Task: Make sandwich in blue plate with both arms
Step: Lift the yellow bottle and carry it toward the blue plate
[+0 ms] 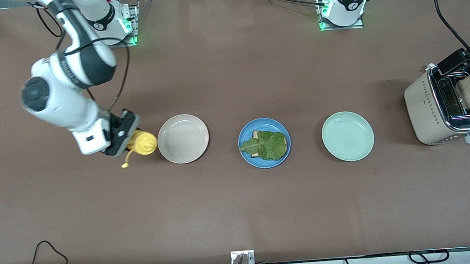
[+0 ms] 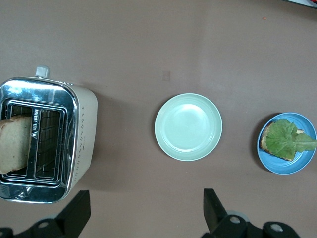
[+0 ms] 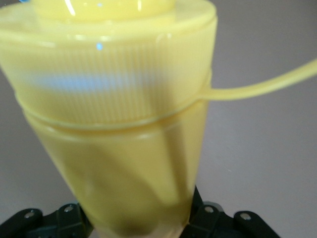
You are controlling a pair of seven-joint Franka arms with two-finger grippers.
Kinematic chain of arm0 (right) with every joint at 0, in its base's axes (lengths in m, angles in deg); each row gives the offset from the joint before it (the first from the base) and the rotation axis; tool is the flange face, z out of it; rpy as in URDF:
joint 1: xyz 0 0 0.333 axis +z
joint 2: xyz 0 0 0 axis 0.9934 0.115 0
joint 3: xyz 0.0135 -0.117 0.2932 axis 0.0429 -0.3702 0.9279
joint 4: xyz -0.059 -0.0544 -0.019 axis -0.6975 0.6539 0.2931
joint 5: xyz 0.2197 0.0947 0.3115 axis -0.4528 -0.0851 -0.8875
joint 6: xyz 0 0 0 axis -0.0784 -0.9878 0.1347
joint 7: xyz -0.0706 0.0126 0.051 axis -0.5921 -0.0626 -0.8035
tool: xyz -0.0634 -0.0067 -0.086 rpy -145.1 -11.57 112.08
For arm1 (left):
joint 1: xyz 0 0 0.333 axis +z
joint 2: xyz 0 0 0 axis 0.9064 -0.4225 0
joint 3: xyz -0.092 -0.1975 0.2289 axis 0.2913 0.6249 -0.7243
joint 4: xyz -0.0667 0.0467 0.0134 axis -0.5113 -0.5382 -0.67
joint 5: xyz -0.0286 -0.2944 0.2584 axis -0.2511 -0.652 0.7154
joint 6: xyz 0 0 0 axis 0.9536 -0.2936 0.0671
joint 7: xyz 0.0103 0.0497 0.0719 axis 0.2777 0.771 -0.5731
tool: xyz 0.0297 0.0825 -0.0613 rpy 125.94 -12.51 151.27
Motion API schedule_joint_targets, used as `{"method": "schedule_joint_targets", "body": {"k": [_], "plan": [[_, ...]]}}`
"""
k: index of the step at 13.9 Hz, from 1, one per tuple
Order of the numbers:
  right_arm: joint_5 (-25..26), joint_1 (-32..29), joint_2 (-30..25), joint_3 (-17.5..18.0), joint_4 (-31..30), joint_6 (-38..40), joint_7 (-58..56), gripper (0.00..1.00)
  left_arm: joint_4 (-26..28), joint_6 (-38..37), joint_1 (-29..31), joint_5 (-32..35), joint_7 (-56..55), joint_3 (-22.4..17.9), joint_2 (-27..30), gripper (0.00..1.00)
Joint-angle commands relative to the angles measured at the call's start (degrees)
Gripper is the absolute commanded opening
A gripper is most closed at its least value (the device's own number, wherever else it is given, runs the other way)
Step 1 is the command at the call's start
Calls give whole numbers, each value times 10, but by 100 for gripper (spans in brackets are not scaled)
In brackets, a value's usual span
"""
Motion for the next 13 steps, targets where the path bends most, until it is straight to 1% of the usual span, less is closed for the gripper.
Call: {"method": "schedule_joint_targets", "body": {"k": [1, 2, 3, 5, 6, 9, 10, 11, 13], "plan": [[78, 63, 0, 1, 2, 2, 108, 0, 0, -1, 0, -5, 6, 9, 5, 100], [105, 90, 6, 2, 2, 3, 152, 0, 0, -1, -2, 4, 6, 24, 5, 100], [121, 109, 12, 2, 2, 2, 182, 0, 0, 0, -1, 32, 6, 45, 6, 100], [138, 147, 23, 1, 13, 2, 201, 0, 0, 0, 0, 85, 6, 80, 7, 100], [149, 156, 29, 1, 19, 3, 206, 0, 1, 0, 2, 88, 5, 85, 8, 100], [162, 189, 58, 1, 36, 3, 212, 0, 7, 1, 6, 79, 2, 86, 15, 100], [181, 205, 72, -1, 45, 3, 233, 0, 10, 2, 6, 78, -2, 86, 16, 100], [203, 219, 87, -2, 55, 3, 263, 0, 12, 3, 7, 62, -4, 85, 17, 100], [245, 241, 118, -3, 72, 2, 312, 0, 19, 12, 26, 33, -6, 85, 21, 100]]}}
